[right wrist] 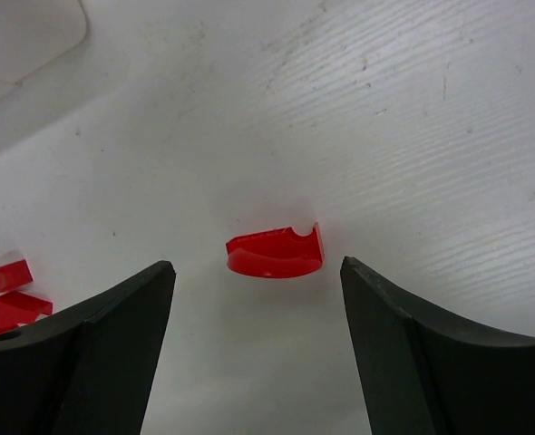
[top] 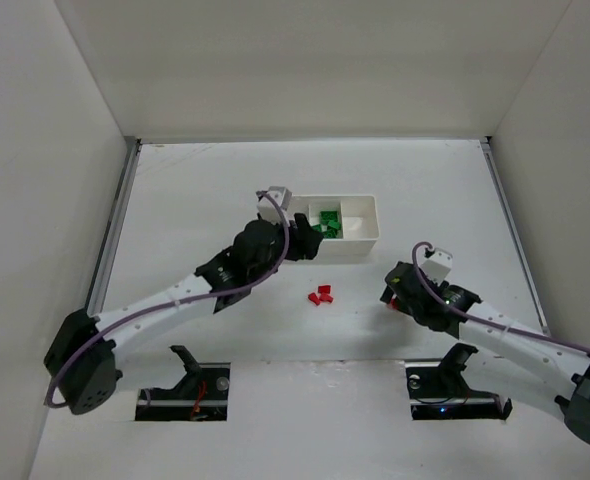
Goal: Sort the legos into containers by color
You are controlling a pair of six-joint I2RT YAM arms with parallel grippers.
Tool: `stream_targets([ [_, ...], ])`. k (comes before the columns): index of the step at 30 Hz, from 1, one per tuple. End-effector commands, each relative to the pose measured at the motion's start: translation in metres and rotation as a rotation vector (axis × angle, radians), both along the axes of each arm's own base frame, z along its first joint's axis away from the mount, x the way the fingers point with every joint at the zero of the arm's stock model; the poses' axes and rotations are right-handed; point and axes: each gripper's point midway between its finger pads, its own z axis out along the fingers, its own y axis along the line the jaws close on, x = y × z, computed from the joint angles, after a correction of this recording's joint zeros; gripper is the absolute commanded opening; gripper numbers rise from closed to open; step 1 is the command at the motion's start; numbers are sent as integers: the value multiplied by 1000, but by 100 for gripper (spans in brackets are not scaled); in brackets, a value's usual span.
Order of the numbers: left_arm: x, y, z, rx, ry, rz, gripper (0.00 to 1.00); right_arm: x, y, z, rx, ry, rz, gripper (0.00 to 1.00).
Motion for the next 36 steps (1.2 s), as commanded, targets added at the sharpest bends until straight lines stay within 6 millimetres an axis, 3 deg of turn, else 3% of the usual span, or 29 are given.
stream_targets([
  [1,-29,12,-22,30,30,-15,58,2,8,-1,30,43,6,78],
  [6,-61,26,-71,81,128,-34,57,11,8,-8,1,60,-7,71],
  [8,-68,31,-83,83,149,-31,57,14,6,-12,-9,65,-16,63],
  [17,-76,40,-108,85,180,-22,57,17,8,-15,-10,77,-9,58],
  [23,-80,39,-124,131,189,-41,58,20,17,-20,-12,102,16,46],
  [30,-80,39,-128,146,195,-41,58,30,37,7,24,31,61,43],
  [36,-83,35,-126,151,193,-60,59,38,51,52,72,-74,110,43],
])
